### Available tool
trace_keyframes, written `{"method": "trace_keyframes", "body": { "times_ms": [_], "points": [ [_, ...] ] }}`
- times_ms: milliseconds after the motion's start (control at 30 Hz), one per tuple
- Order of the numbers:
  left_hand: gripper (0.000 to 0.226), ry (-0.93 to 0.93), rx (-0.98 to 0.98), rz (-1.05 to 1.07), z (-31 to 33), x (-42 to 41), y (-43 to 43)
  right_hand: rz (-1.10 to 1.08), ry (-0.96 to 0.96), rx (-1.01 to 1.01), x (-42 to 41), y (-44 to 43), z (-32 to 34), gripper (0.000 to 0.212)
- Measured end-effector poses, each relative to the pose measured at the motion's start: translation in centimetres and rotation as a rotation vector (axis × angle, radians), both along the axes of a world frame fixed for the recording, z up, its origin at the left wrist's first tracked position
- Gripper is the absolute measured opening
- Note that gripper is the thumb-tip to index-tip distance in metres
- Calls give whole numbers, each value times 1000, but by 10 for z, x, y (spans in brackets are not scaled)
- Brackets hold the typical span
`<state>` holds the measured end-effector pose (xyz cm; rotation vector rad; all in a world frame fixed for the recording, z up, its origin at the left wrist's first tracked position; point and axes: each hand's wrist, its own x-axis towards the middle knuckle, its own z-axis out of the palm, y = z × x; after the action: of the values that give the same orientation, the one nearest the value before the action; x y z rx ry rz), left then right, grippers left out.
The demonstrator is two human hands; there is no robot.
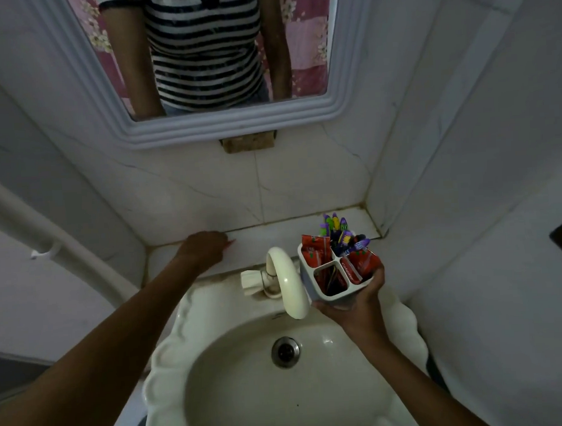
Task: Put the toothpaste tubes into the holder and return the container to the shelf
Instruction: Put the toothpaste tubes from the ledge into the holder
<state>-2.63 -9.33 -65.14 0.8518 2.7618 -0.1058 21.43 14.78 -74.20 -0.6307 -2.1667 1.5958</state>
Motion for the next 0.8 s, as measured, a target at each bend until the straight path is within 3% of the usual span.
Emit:
{"method": "trace_keyframes", "body": {
  "times_ms": [133,200,267,333,433,633,800],
  "points": [
    [16,-60,621,173,48,21,29,-13,17,-1,0,-2,0,147],
    [14,-138,916,155,77,41,45,-28,24,-9,0,-4,0,146],
    [16,-256,1075,101,99,65,62,-47,25,-11,-2,-6,0,146],
    [17,-354,1083,22,106,85,77,-63,30,-7,-2,-8,0,145],
    [19,-445,926,-89,96,101,94,-72,44,-7,-4,-9,-1,144],
    [27,-349,543,-172,89,102,113,-106,126,-6,-5,-14,16,135],
    [26,-269,657,-85,107,101,98,-122,183,6,2,-11,41,137]
  ]
}}
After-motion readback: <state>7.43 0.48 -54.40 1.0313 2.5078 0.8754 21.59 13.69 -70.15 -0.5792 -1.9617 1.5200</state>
